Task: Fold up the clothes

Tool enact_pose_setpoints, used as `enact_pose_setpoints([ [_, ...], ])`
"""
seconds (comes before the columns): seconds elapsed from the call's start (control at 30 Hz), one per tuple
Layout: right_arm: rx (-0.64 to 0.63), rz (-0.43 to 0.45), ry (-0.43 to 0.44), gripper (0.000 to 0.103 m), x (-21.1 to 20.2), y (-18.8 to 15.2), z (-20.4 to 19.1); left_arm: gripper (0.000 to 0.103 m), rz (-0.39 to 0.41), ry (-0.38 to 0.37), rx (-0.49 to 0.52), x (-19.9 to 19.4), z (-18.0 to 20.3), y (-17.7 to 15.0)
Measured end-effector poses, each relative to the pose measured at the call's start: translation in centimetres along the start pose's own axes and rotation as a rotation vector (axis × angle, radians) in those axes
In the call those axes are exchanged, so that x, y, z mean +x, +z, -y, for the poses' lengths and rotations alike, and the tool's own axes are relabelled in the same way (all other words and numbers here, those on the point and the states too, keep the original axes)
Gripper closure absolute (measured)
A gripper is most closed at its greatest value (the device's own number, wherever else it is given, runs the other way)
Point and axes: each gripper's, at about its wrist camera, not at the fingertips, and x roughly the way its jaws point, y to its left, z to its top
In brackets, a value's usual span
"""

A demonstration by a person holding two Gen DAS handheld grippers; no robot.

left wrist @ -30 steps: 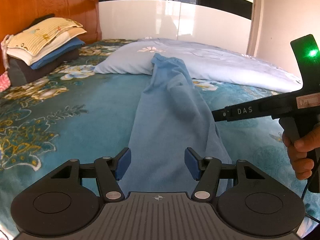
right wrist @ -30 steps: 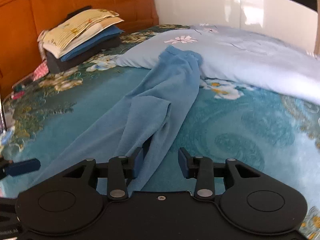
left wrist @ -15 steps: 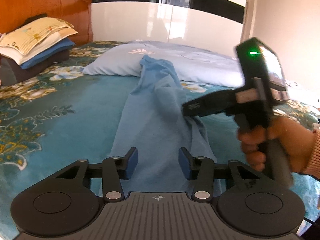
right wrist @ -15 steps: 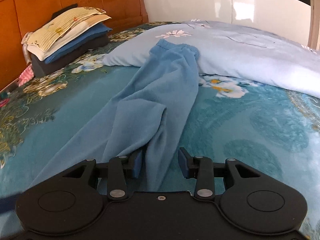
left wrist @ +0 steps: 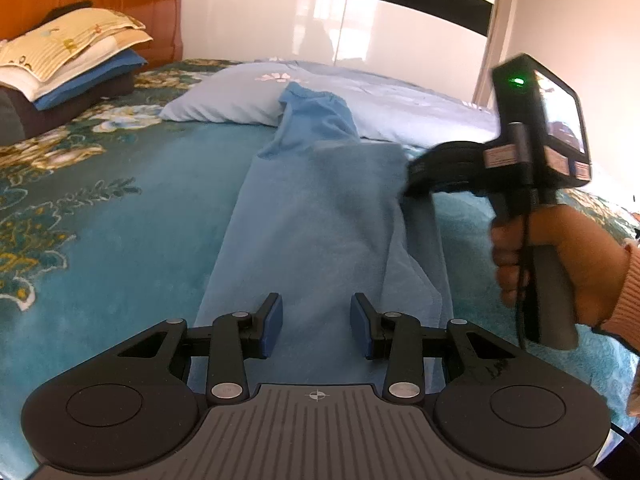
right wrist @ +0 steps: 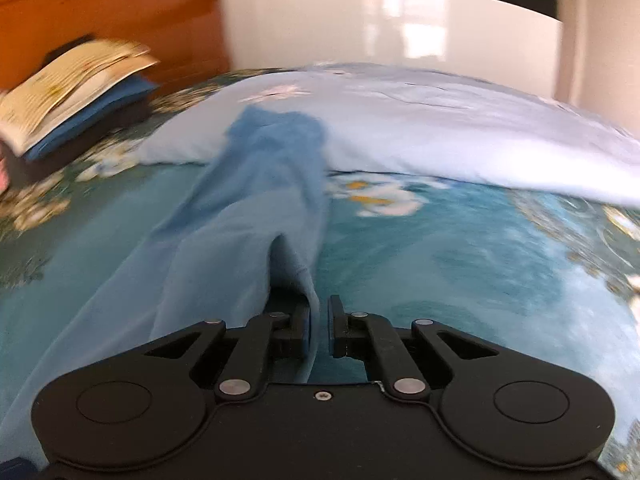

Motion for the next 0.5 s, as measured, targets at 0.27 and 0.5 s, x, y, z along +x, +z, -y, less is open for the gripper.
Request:
enact_pose_setpoints([
  [0.27, 0.080, 0.007, -0.026, 0.072, -0.5, -0.6, 2.8, 0.068, -0.005, 0.009, -0.004, 0.0, -0.3, 0.0],
  [0.5, 0.017, 0.053, 0.026, 0.074, -1.5, 0.1, 1.6, 0.068, -0.009, -0.004, 0.006, -0.3, 0.1, 0.2],
])
